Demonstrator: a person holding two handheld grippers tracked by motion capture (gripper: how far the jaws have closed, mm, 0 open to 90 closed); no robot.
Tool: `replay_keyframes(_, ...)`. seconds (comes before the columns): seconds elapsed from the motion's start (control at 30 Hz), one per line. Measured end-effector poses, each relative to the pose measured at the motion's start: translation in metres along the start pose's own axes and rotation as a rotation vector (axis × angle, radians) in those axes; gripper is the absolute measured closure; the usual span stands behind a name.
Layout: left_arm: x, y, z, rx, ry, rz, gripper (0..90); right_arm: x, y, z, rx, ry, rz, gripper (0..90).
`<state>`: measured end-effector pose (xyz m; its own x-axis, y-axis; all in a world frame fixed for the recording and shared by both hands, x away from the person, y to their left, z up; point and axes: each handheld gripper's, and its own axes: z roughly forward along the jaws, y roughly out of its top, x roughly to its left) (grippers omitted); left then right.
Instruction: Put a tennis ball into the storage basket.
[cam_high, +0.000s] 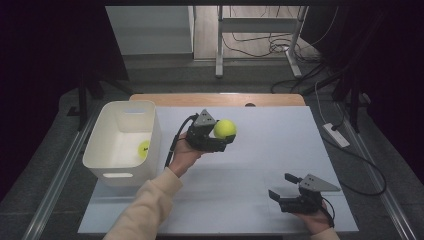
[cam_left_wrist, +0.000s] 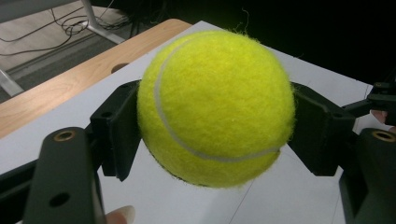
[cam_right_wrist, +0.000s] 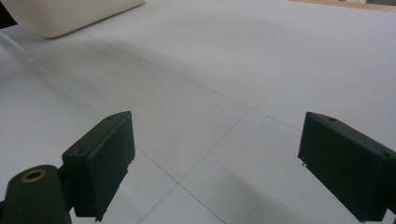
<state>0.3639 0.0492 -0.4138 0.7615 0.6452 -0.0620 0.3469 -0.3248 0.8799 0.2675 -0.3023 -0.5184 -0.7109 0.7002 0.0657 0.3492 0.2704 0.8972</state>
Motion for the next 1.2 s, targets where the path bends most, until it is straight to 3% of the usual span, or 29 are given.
replay_keyframes(0.23, 0.001, -0.004, -0.005, -0.008, 0.011, -0.006, 26.7, 0.0, 0.0, 0.0, -0.002, -0.003, -0.002, 10.7)
replay_keyframes(0.63, 0.001, -0.009, -0.021, -0.01, 0.043, 0.02, 26.7, 0.0, 0.001, 0.001, -0.005, 0.003, 0.0, 10.7)
replay_keyframes(1.2, 0.008, -0.012, -0.047, -0.035, 0.07, 0.002, 26.6, -0.001, 0.002, -0.001, -0.013, -0.004, 0.006, 10.6)
